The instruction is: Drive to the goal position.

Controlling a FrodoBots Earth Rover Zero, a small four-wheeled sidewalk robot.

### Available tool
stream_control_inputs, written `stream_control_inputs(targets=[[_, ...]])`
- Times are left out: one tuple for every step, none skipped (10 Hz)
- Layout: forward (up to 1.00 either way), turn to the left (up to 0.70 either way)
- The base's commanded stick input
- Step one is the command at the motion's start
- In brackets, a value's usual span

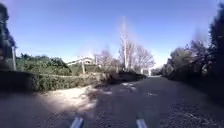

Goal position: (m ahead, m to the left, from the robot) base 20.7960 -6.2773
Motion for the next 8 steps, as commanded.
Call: stream_control_inputs(targets=[[0.48,-0.13],[0.48,0.00],[0.48,0.00],[0.48,0.00],[0.48,0.00],[0.48,0.00],[0.48,0.00],[0.48,0.00]])
